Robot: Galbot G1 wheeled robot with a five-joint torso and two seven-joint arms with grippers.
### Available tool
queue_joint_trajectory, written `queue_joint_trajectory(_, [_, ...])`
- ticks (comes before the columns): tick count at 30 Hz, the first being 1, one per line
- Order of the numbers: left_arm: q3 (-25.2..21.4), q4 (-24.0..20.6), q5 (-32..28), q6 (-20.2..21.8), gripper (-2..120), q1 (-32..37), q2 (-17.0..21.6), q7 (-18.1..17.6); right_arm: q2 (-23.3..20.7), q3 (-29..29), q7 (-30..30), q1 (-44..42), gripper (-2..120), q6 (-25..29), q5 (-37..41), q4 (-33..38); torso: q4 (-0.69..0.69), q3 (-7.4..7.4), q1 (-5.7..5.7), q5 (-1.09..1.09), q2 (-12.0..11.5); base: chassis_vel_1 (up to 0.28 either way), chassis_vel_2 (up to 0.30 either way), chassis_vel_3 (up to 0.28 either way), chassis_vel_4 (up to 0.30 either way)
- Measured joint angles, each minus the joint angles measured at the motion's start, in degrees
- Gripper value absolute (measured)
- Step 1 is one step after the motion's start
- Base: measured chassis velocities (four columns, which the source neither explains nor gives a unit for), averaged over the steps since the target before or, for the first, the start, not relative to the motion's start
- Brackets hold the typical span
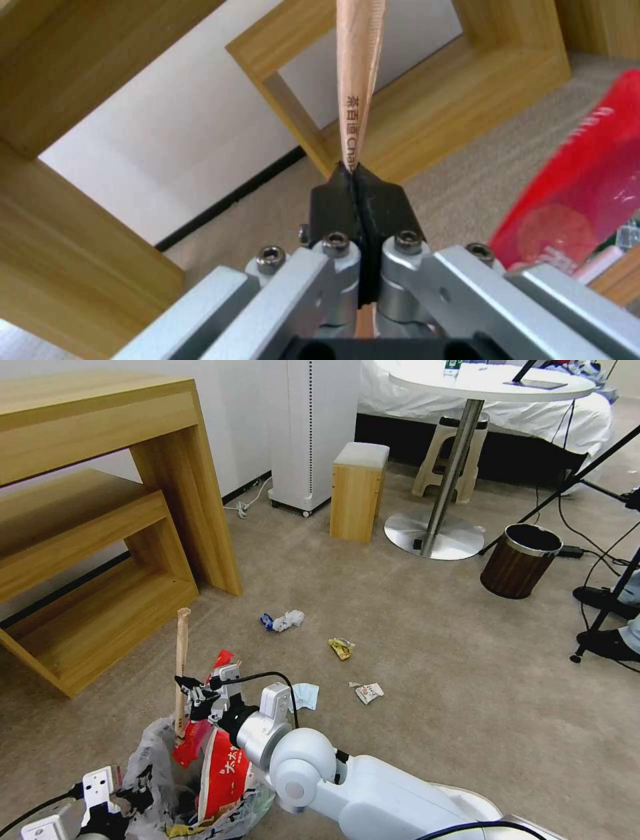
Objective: Pick up the trash bin and place the garbage on the floor into it.
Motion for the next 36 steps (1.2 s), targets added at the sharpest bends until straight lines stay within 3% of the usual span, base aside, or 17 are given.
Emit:
queue_joint_trajectory(19, [-1.17, -0.74, -2.34, 0.28, 2, -0.32, 1.02, -1.19, -0.77, -3.71, 1.12, 3.05, 0, -2.72, -1.39, -1.19, 0.01, 0.00, 0.00, 0.00, 0.00, 0.000, 0.000, 0.000, 0.000])
queue_joint_trajectory(36, [-1.36, -1.31, -3.27, 0.37, 2, -0.62, 1.38, -2.00, -2.15, -3.99, -2.80, 4.17, 2, -2.19, -2.27, -0.29, 0.01, 0.00, 0.00, 0.00, 0.00, 0.000, 0.000, 0.000, 0.000])
